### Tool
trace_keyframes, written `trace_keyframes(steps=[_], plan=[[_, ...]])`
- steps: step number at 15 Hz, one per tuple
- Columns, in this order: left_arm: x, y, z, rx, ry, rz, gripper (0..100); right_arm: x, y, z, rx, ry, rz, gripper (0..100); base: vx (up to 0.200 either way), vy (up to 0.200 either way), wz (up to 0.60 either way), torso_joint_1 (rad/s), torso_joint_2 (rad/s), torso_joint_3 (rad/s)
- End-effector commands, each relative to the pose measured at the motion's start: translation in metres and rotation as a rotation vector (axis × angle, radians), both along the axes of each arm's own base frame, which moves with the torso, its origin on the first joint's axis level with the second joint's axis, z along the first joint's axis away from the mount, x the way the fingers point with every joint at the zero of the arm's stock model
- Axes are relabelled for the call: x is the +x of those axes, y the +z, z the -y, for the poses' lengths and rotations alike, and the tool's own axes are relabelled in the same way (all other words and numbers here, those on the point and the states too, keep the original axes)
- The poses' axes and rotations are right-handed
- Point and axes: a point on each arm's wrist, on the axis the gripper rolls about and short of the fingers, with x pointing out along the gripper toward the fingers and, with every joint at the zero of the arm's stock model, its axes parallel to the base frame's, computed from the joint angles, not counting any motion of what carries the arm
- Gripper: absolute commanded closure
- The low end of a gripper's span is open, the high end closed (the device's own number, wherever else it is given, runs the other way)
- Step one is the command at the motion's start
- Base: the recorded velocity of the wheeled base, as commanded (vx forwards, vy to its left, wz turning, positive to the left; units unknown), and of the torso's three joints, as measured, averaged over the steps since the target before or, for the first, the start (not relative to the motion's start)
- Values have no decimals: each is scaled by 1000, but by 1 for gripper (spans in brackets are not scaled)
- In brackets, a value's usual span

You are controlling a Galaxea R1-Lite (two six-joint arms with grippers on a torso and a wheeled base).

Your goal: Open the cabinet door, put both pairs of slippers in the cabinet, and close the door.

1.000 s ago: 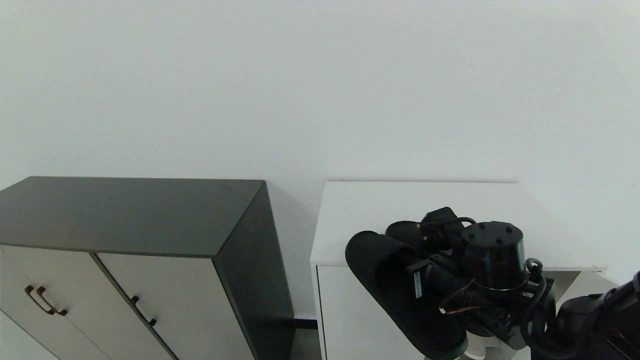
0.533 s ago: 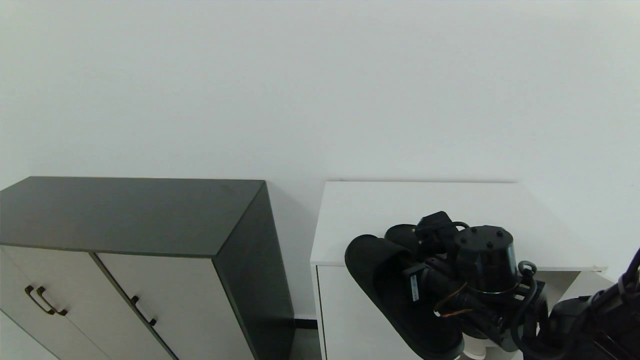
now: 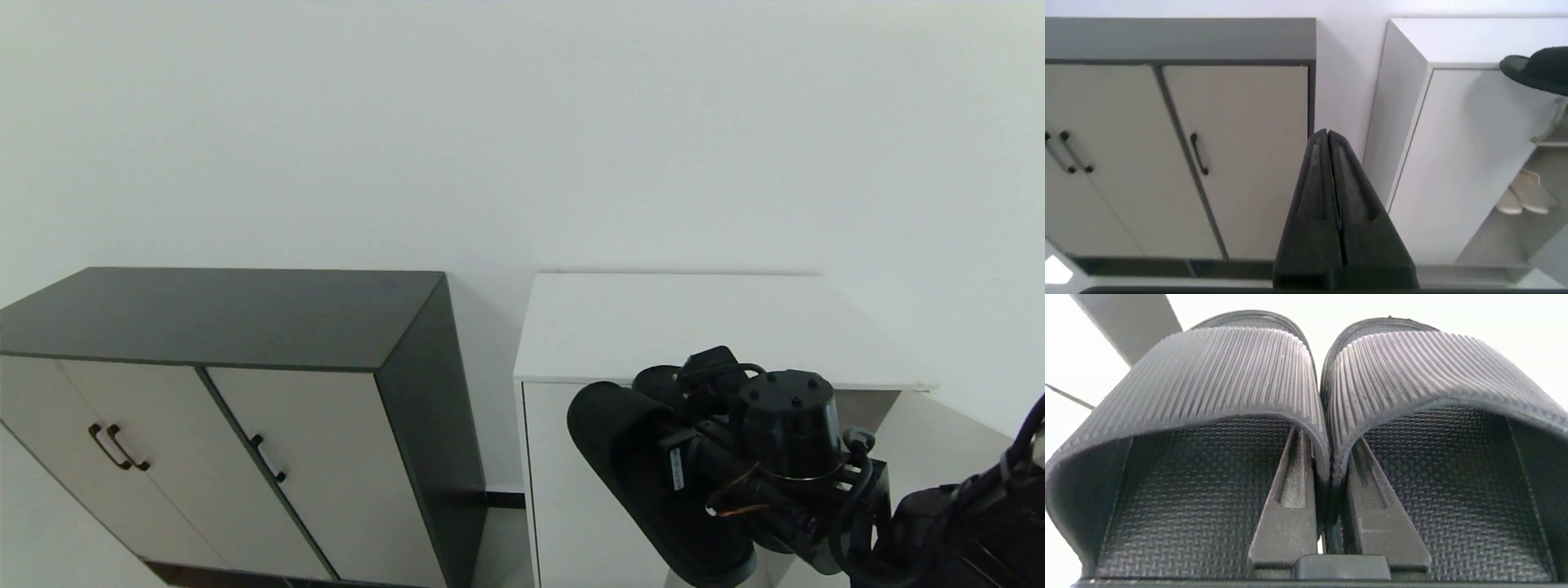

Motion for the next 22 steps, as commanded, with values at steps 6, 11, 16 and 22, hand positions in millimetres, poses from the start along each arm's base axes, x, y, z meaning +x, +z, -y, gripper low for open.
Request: trace_keyframes(steps=[6, 11, 16, 22], plan=[[0, 0, 0, -2, 1, 0, 100, -5, 0, -6, 4, 7, 16, 100, -100, 0, 0, 2, 0, 2], [0, 0, 0, 0, 0, 0, 100, -5, 0, -6, 2, 5, 14, 100, 0, 0, 0, 0, 0, 0], [0, 0, 0, -2, 1, 0, 100, -4, -3, -6, -3, 4, 10, 100, 0, 0, 0, 0, 0, 0], [0, 0, 0, 0, 0, 0, 100, -4, -2, -7, -2, 6, 11, 100, 0, -167, 0, 0, 1, 0]])
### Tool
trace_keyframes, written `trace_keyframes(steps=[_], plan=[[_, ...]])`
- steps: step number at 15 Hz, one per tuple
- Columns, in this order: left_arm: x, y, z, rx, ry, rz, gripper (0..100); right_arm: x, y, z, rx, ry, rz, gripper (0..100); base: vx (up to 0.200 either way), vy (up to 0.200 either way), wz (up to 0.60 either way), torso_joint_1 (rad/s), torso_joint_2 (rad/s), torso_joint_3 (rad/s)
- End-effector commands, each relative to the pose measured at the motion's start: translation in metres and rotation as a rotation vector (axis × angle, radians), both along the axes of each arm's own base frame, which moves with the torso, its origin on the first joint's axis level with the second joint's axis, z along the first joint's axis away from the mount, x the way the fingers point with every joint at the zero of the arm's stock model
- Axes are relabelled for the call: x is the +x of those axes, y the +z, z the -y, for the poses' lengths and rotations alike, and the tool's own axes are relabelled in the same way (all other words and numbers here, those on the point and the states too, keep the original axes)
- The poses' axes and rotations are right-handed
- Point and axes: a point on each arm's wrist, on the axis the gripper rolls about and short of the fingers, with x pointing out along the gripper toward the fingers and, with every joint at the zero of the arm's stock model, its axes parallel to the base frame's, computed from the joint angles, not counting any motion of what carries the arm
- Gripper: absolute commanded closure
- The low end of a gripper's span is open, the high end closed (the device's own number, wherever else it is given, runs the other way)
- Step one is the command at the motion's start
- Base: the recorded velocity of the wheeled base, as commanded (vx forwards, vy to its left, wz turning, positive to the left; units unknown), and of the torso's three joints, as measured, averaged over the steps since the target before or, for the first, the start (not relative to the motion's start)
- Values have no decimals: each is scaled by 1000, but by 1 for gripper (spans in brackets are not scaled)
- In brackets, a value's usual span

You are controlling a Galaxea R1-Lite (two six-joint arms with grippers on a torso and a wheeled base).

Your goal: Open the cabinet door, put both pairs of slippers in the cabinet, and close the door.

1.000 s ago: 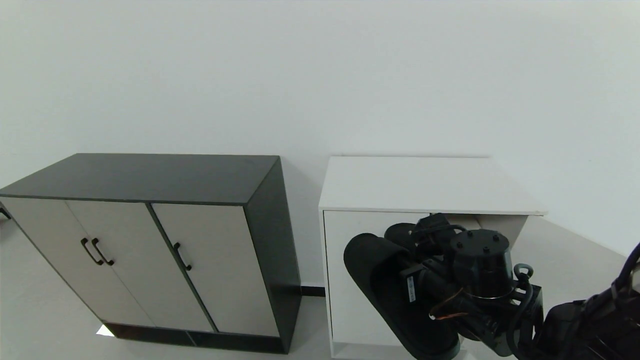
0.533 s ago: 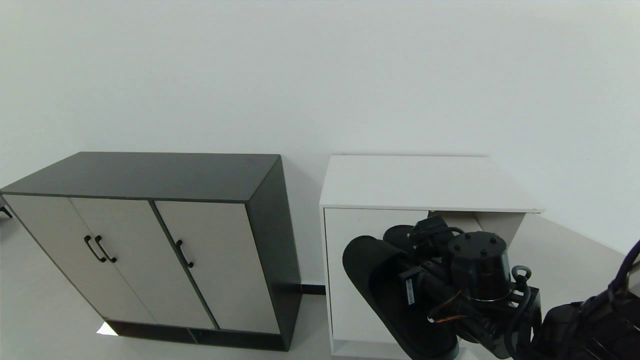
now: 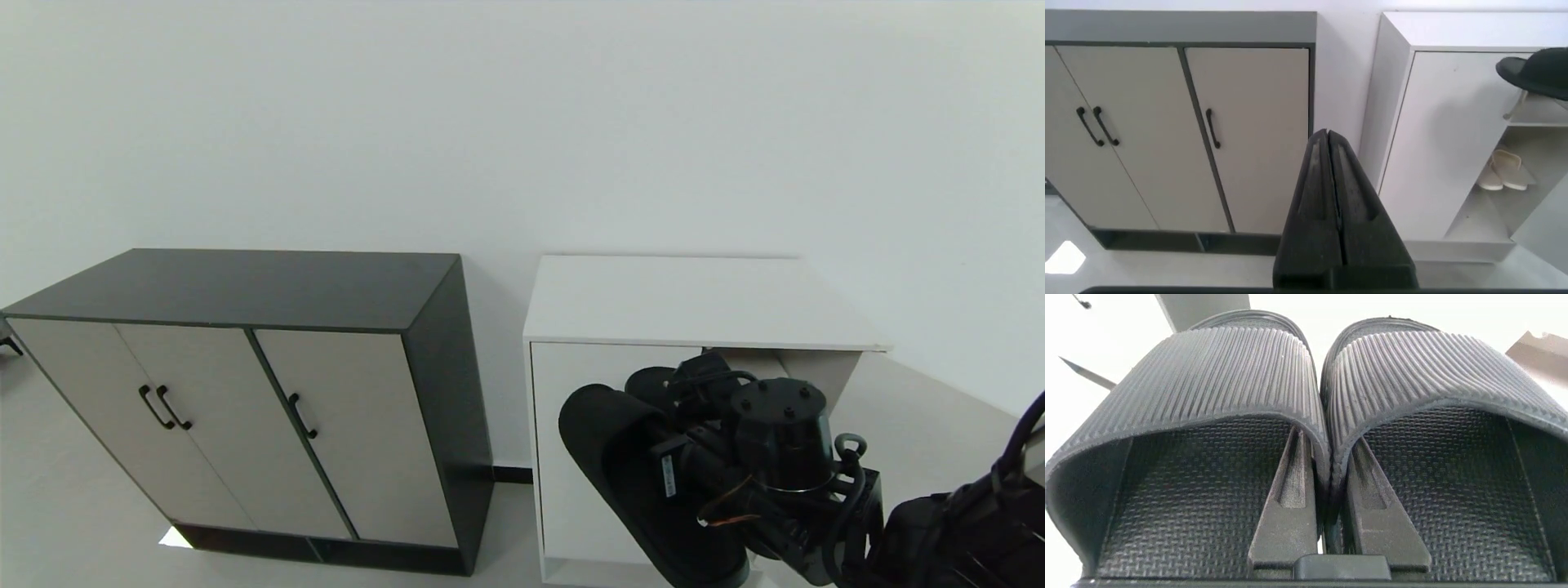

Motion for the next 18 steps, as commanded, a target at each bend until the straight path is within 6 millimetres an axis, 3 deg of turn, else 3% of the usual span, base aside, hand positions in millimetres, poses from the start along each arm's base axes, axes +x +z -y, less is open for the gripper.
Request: trace_keyframes(steps=[1, 18], plan=[[0, 0, 0, 0, 0, 0, 100, 0, -1, 0, -2, 0, -1, 100, 0, -200, 0, -2, 2, 7], [0, 0, 0, 2, -1, 0, 100, -5, -3, 6, 16, -3, 15, 100, 0, -188, 0, 4, 2, 2]])
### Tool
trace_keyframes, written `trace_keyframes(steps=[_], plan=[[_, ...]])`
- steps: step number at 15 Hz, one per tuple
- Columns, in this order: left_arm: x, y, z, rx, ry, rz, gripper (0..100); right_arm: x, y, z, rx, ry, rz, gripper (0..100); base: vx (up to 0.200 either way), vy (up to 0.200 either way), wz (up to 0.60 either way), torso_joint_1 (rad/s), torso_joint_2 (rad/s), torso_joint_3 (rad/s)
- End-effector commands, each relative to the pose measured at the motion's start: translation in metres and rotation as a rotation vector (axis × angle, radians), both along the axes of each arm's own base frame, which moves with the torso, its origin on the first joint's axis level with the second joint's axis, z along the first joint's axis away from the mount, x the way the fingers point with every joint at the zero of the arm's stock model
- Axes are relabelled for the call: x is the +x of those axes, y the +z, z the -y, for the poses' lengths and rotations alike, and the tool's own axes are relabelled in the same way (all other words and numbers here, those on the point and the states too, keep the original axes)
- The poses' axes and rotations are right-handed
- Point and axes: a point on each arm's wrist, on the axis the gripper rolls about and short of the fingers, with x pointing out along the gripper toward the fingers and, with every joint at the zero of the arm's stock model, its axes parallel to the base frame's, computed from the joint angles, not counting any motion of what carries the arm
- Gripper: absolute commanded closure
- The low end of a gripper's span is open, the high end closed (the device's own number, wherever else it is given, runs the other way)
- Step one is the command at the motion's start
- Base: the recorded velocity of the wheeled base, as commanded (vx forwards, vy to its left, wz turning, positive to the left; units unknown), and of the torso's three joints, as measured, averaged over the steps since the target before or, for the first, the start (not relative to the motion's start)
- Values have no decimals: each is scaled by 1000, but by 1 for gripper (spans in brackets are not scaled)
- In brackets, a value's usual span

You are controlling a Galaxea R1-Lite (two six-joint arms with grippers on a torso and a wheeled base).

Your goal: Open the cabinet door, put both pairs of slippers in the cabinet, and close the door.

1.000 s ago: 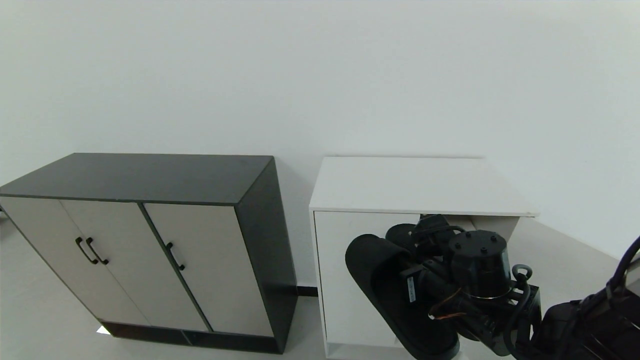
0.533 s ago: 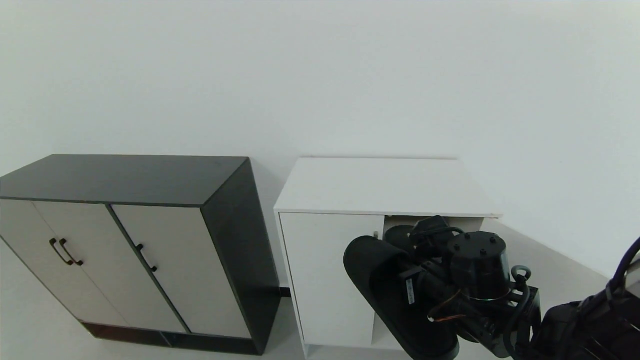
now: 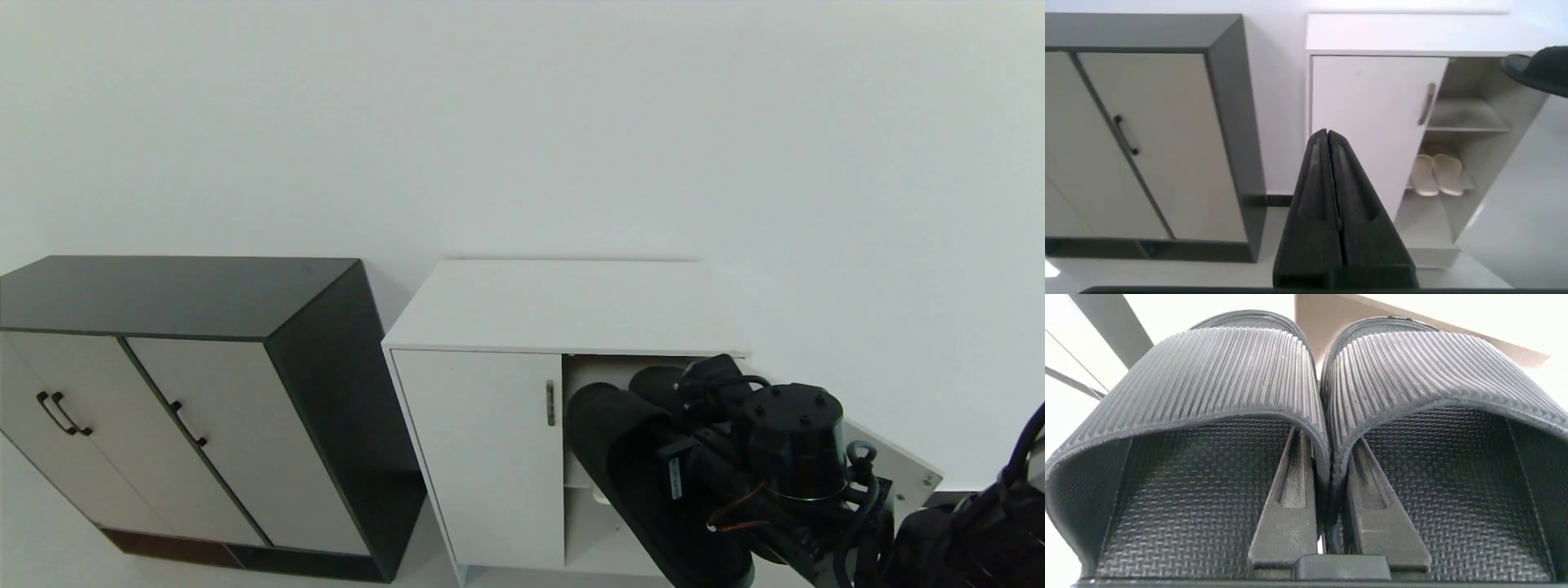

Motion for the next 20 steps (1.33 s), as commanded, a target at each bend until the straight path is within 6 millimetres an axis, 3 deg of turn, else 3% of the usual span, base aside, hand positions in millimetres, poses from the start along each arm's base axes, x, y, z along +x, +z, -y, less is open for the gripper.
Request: trace_keyframes(steps=[1, 12, 16, 20], plan=[[0, 0, 0, 0, 2, 0, 100, -1, 0, 1, 1, 0, 3, 100, 0, 0, 0, 0, 0, 0], [0, 0, 0, 1, 3, 0, 100, 0, 0, 3, 3, -29, 36, 100, 0, 0, 0, 0, 0, 0], [0, 0, 0, 1, 3, 0, 100, -14, 2, -2, 35, 24, 64, 100, 0, 0, 0, 0, 0, 0], [0, 0, 0, 1, 3, 0, 100, -14, -13, -1, 28, 17, 50, 100, 0, 0, 0, -21, 37, 24]])
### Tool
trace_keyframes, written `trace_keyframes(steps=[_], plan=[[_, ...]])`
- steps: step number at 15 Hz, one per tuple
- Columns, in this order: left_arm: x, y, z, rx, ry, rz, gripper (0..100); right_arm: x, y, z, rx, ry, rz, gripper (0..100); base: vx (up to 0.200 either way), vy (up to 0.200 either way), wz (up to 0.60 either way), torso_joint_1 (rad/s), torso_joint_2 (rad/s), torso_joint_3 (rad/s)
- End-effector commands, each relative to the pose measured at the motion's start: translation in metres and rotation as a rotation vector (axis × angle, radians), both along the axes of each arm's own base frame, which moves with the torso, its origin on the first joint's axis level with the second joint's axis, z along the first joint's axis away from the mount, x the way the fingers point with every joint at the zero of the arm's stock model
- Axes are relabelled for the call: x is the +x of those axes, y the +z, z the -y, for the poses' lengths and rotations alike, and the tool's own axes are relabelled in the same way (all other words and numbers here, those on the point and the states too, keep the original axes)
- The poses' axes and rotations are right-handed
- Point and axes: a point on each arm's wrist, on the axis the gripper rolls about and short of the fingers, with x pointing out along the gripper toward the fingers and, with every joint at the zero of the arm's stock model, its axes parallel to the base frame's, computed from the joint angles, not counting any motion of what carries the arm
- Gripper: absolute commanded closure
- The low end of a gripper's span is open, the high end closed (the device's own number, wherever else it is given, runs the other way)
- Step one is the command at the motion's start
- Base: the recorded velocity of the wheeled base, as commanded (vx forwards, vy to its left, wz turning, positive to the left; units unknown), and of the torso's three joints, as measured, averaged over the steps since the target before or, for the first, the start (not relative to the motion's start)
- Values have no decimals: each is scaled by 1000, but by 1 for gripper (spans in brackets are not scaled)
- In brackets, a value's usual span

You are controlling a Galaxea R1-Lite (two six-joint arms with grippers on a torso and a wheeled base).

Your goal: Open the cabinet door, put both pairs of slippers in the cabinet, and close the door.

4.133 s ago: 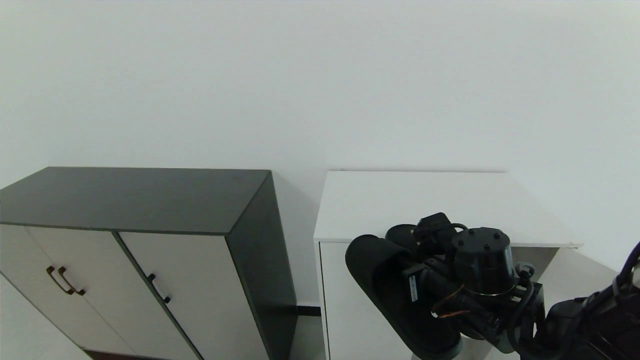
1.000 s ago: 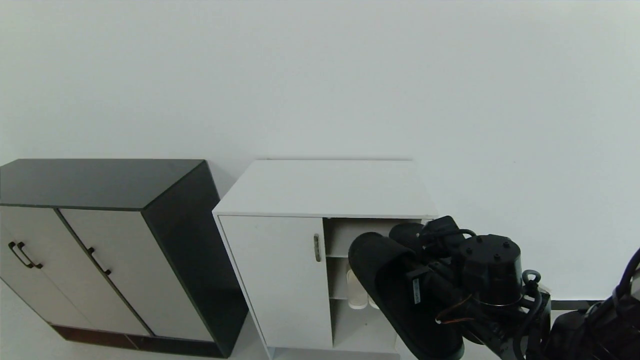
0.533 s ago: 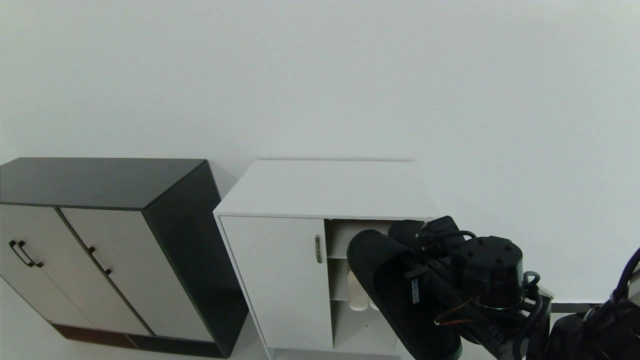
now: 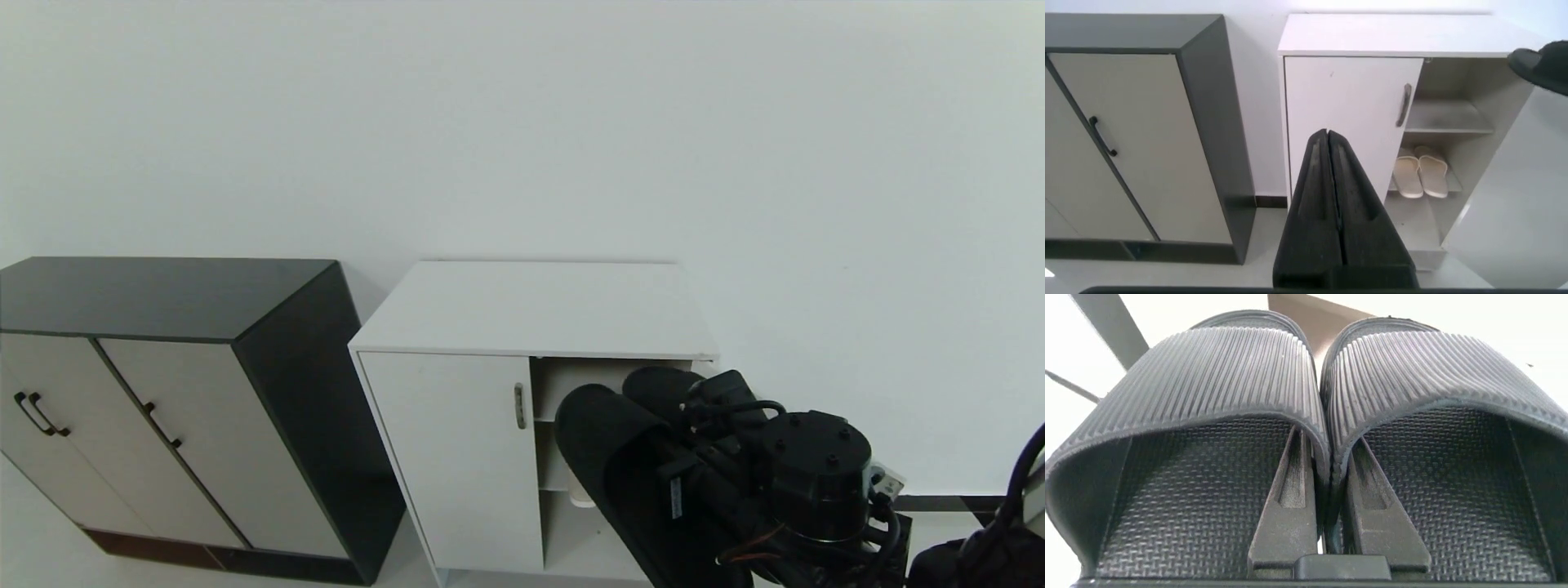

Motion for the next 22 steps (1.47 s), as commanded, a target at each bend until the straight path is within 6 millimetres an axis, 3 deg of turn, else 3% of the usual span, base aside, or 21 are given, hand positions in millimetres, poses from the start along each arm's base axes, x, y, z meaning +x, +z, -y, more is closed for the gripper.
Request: trace_keyframes(steps=[1, 22], plan=[[0, 0, 0, 0, 1, 0, 100, 2, -8, -1, -16, -3, -10, 100, 0, 0, 0, -139, 300, 178], [0, 0, 0, 0, 1, 0, 100, 5, -17, -1, -28, -10, -19, 100, 0, 0, 0, -197, 497, 297]])
